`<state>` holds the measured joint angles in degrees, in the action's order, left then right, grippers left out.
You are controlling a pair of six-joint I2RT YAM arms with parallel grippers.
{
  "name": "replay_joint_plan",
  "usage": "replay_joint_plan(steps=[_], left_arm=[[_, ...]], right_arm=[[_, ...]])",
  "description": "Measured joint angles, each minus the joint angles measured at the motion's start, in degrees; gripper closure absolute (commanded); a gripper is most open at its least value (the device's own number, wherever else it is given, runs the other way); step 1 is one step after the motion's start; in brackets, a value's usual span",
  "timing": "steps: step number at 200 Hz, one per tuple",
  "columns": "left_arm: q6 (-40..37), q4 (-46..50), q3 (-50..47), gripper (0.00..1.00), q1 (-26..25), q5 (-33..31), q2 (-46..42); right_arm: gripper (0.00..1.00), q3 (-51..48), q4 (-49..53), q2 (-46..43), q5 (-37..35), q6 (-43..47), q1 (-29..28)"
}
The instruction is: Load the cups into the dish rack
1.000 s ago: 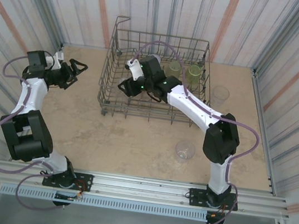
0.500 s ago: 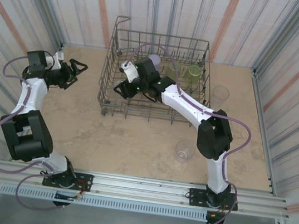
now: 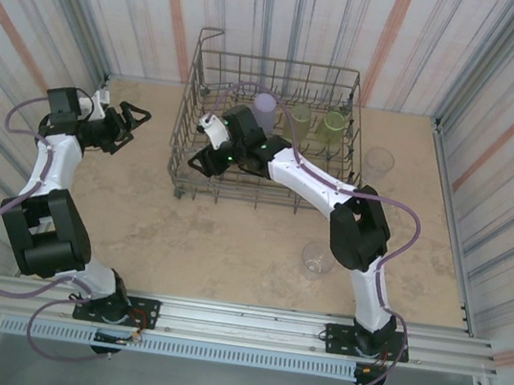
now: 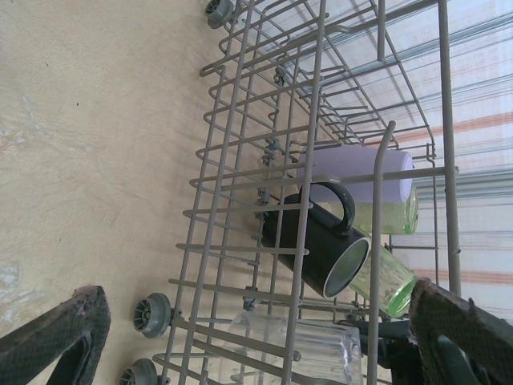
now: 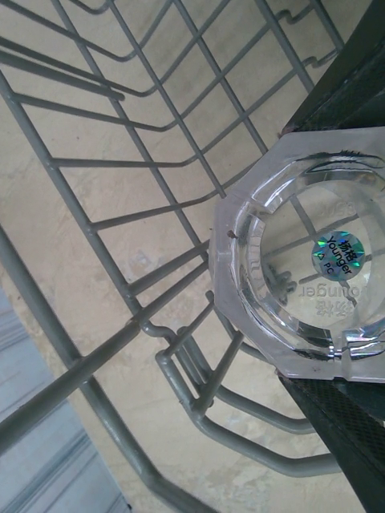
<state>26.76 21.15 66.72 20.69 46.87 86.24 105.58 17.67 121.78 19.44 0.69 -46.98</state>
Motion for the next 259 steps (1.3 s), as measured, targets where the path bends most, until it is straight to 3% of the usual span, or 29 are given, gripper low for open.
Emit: replay_joint_plan(steps=[44, 93, 128, 200, 259], left_arm=[[0.0, 0.0, 0.0, 0.01, 0.0, 0.0, 0.0], [0.0, 0.0, 0.0, 0.01, 0.0, 0.0, 0.0], [0.0, -0.2, 0.0, 0.01, 0.0, 0.0, 0.0], [0.0, -0.2, 0.0, 0.01, 0.0, 0.2, 0.0], [0.0, -0.3, -0.1, 0.01, 0.0, 0.2, 0.0]], right_arm=[[0.57, 2.7, 1.8, 2.0, -0.8, 1.6, -0.5], [0.26, 3.8, 3.7, 3.5, -3.1, 4.3, -1.6], [0.11, 4.8, 3.9, 3.8, -4.0, 5.1, -2.0], [0.00, 6.1, 5.2, 3.8, -5.9, 5.8, -2.6], [0.01, 3.6, 5.6, -0.4, -7.5, 5.8, -2.5]])
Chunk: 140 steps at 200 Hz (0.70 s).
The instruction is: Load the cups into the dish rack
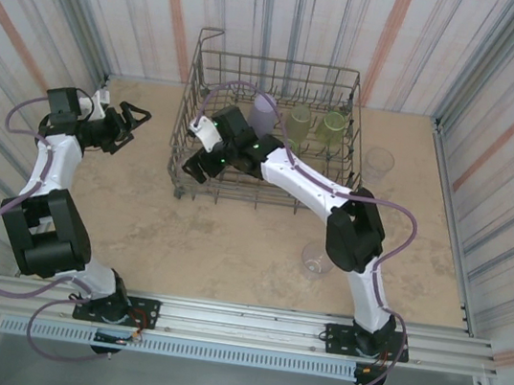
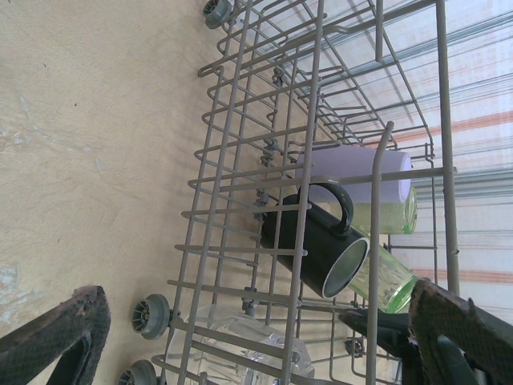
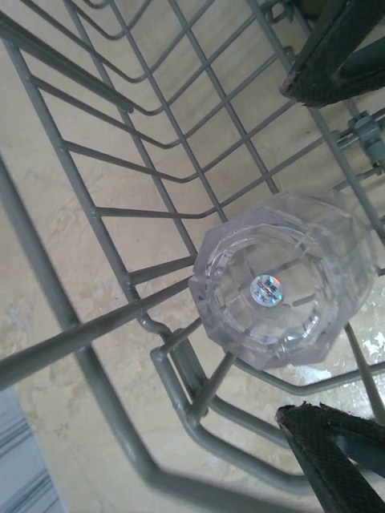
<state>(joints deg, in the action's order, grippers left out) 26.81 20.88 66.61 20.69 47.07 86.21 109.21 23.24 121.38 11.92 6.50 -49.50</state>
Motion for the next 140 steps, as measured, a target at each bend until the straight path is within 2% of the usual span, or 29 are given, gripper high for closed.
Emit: replay_joint_plan(steps=[50, 140], left_arm=[[-0.1, 0.5, 0.0, 0.01, 1.1, -0.7, -0.8], [-2.3, 5.4, -1.6, 0.01, 0.5, -11.5, -10.8]], right_arm=[[0.01, -8.9, -1.2, -10.9, -1.2, -2.7, 0.8], [0.01, -22.9, 1.5, -30.9, -8.9, -13.8, 3.7]])
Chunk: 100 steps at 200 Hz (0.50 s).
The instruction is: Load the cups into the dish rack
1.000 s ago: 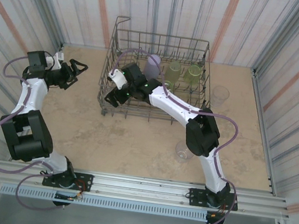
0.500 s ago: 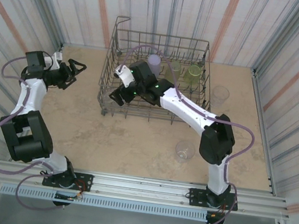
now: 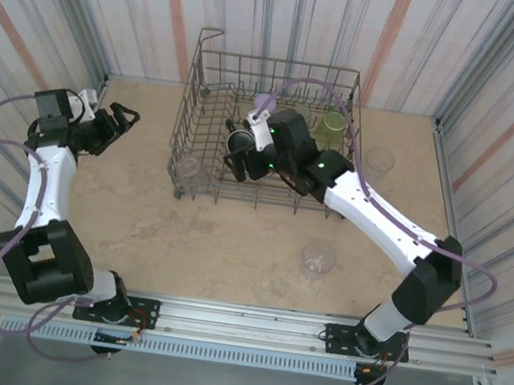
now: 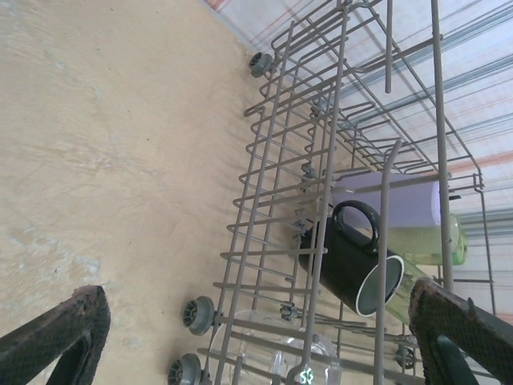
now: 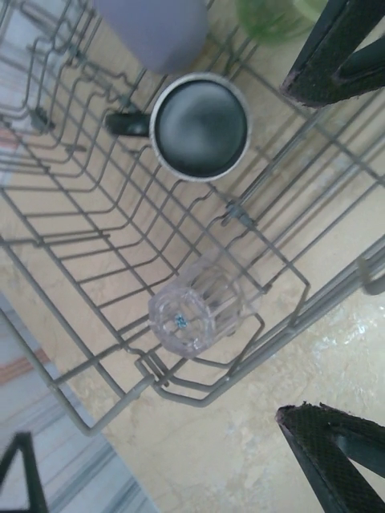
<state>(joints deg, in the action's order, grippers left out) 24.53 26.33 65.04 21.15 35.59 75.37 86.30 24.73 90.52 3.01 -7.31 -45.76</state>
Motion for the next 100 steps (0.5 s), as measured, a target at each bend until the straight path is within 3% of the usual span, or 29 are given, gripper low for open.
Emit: replay_joint_plan(steps=[37, 100], left_arm=[[-1.1, 6.3, -0.6, 0.01, -6.9, -7.3, -10.4], [-0.3, 15.4, 2.4, 0.01, -27.8, -20.9, -20.6]], right_arm=[[0.01, -4.7, 3.1, -6.8, -1.2, -5.6, 4.9], [0.01, -11.7, 8.6, -15.5, -1.9, -11.8, 12.0]])
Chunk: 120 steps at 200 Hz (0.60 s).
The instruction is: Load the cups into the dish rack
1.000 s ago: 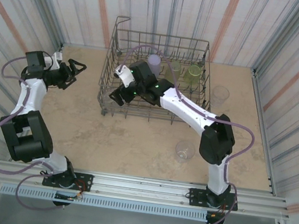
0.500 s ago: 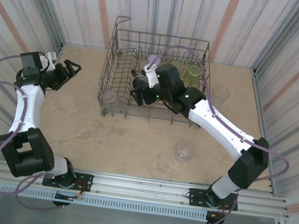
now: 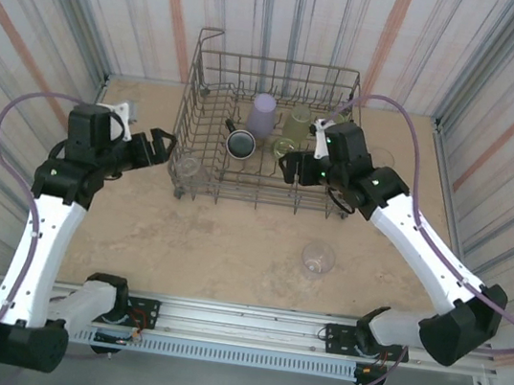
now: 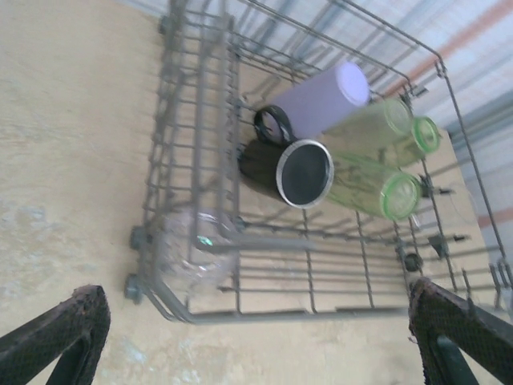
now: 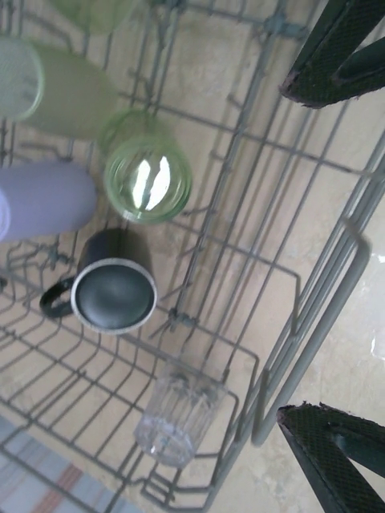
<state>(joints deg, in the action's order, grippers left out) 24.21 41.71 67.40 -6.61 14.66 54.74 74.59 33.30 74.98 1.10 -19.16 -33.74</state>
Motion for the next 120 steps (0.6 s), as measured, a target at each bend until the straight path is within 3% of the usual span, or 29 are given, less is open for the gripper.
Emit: replay_joint_plan(steps=[51, 76, 120], left_arm=[[5.6, 2.6, 1.8, 0.01, -21.2, -11.0, 1.1], [8.3, 2.6, 3.2, 0.01, -32.8, -16.8, 5.3], [12.1, 2.6, 6.7, 0.01, -48.6, -25.6, 15.2]], right_arm=[[0.01, -5.7, 1.8, -7.5, 0.3, -3.2, 6.6], [0.01, -7.3, 3.1, -10.2, 0.7, -4.2, 9.7], [0.01, -9.4, 5.2, -13.8, 2.0, -4.8, 14.2]])
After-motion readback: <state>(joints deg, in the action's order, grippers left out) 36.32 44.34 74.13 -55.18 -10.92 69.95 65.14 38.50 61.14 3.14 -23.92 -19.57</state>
